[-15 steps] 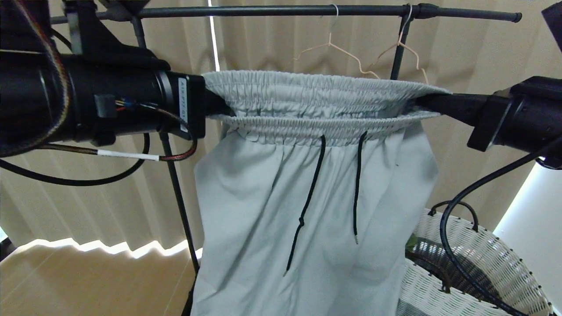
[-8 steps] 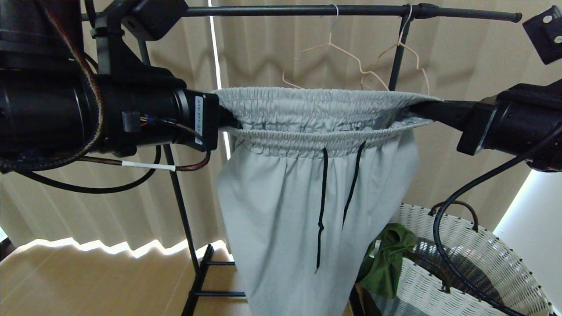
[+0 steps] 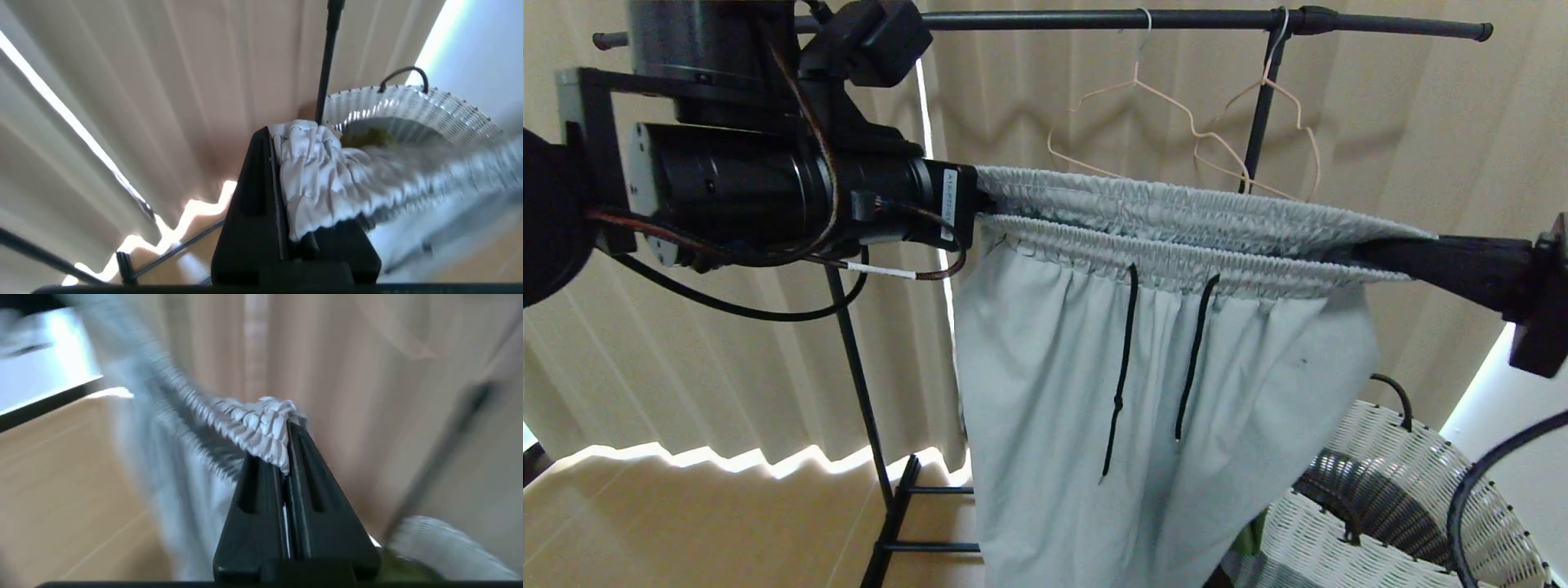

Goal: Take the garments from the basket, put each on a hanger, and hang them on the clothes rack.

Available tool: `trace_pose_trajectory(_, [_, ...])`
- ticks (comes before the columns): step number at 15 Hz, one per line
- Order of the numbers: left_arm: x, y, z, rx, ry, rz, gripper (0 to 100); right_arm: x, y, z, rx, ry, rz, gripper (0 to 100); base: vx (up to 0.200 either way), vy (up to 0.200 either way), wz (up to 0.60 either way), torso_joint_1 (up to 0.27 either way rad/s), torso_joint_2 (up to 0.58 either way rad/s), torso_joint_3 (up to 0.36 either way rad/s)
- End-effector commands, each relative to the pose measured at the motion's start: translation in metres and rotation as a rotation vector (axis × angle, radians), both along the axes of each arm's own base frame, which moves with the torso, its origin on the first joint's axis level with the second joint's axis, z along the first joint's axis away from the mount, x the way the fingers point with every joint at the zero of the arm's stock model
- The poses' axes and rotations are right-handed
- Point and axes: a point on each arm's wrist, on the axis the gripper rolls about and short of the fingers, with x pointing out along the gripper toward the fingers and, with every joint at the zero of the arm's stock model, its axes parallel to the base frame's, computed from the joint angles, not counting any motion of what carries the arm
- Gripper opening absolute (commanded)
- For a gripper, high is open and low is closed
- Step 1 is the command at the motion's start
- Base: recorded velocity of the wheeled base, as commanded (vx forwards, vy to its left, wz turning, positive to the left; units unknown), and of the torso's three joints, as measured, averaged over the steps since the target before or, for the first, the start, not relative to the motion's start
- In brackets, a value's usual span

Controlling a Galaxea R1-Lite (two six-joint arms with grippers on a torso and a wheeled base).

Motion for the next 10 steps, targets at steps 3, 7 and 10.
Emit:
trace_pose_trajectory(3, [0.012, -0.009, -0.006, 0.008, 0.013, -0.003, 0, -0.025, -0.006, -0.008, 0.021, -0.011, 0.154, 0, 0.0, 0.0, 0.0, 0.0, 0.0, 0.0])
trace_pose_trajectory(7, [0.01, -0.005, -0.009, 0.025, 0.032, 0.007, 0, -0.012, -0.008, -0.014, -0.06, -0.035, 0.11, 0, 0.0, 0.0, 0.0, 0.0, 0.0, 0.0])
trace_pose_trajectory(10, [-0.005, 0.009, -0.003, 0.045, 0.07, 0.012, 0, 0.016, -0.015, -0.02, -0.175, -0.065, -0.069, 0, 0.0, 0.0, 0.0, 0.0, 0.0, 0.0])
